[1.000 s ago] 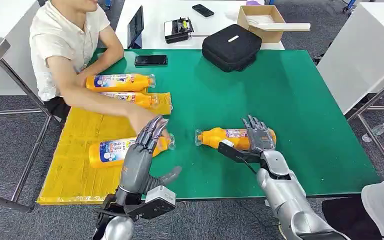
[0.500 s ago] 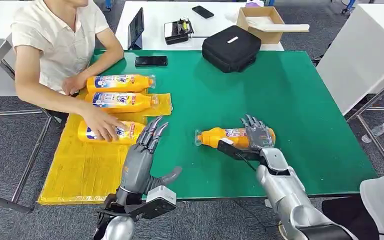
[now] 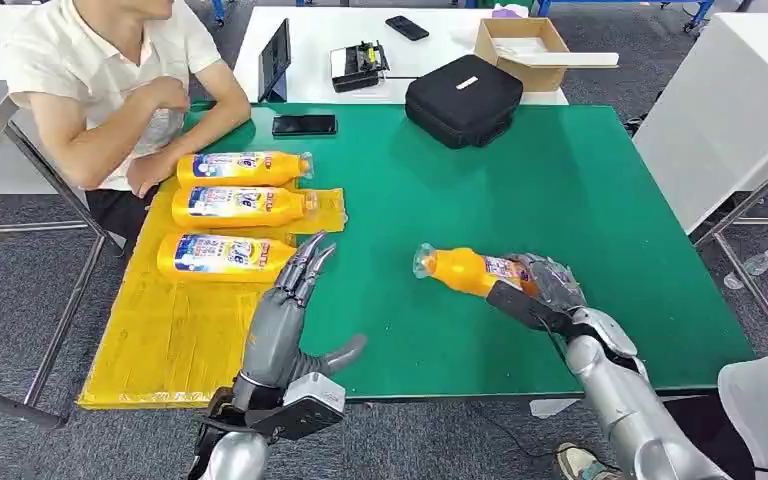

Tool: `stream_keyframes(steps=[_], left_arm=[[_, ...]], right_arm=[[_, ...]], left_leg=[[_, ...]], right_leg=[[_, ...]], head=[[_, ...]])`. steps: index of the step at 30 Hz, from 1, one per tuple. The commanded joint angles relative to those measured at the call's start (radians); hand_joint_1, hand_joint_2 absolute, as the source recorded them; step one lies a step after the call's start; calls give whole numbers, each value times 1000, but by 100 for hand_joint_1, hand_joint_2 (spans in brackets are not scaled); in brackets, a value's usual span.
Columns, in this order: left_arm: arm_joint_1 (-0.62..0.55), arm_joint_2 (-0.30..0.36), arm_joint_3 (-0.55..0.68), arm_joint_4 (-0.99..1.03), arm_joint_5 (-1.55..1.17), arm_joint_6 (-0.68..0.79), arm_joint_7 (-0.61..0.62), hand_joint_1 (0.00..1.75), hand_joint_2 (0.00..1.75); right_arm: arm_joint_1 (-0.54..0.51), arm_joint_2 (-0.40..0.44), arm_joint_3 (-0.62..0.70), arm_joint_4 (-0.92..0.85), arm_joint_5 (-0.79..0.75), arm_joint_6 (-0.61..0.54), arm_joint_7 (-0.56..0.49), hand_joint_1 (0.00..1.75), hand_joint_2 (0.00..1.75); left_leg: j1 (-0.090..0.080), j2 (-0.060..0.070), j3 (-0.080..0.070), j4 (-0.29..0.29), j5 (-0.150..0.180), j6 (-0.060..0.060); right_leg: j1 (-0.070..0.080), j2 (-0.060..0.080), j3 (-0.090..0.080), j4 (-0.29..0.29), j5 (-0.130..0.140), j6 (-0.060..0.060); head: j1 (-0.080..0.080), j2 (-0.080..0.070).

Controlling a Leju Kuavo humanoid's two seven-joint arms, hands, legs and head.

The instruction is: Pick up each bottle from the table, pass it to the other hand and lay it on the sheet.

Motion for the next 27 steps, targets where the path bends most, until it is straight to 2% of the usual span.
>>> stream_keyframes(steps=[1,4,7,9,11,12,15,18,20,25,27], left_arm=[[-19,-22,-24,48,13,-6,-4,0,175],[-18,-25,-21,51,33,-15,-6,0,175],[-4,-36,4,45,104,-25,-20,0,175],[5,-57,48,43,221,-94,8,0,175],[36,-77,94,72,566,-219,122,0,175],[43,-77,100,90,611,-227,118,0,175],[60,-77,116,125,717,-282,118,0,175],[60,-76,119,179,825,-372,179,0,175],[79,-49,80,229,884,-394,158,0,175],[75,-37,60,237,909,-399,164,0,175],[73,-32,45,252,931,-399,170,0,175]], right_arm=[[164,-45,50,-148,-76,26,29,175,175],[175,-39,48,-178,-94,12,25,175,175],[197,6,31,-260,-102,-22,35,175,175],[225,41,18,-342,-91,-41,53,175,175],[277,93,-21,-461,-93,-53,53,175,175],[282,104,-23,-491,-92,-54,56,175,175],[241,121,-13,-504,-94,-50,48,175,175],[161,143,6,-436,-107,-50,9,175,175],[107,155,30,-376,-112,-52,-20,175,175],[98,158,38,-368,-124,-60,-42,175,175],[71,185,46,-356,-133,-64,-53,175,175]], left_leg=[[1,-3,1,-1,0,0],[1,-2,1,-1,0,0],[1,0,1,-1,0,0],[1,0,1,-1,-1,0],[1,3,1,-1,-1,-1],[1,4,1,-1,-1,-1],[1,6,1,-1,-1,-1],[0,6,-4,-1,0,0],[0,10,-3,-2,-1,0],[0,4,-6,-1,0,-1],[0,5,-4,-2,-1,-1]], right_leg=[[2,-5,3,-2,-1,-4],[2,-4,4,-2,-1,-4],[2,-2,12,-2,0,-3],[2,-2,12,-1,0,-4],[2,0,11,-1,0,-4],[2,2,11,-1,0,-6],[2,3,10,0,0,-5],[0,4,5,1,1,-2],[0,7,6,1,1,-4],[0,2,5,1,0,-2],[0,3,7,0,-1,-5]], head=[[0,0],[0,0],[0,0],[0,0],[0,0],[0,0],[0,0],[0,0],[0,0],[0,0],[0,0]])
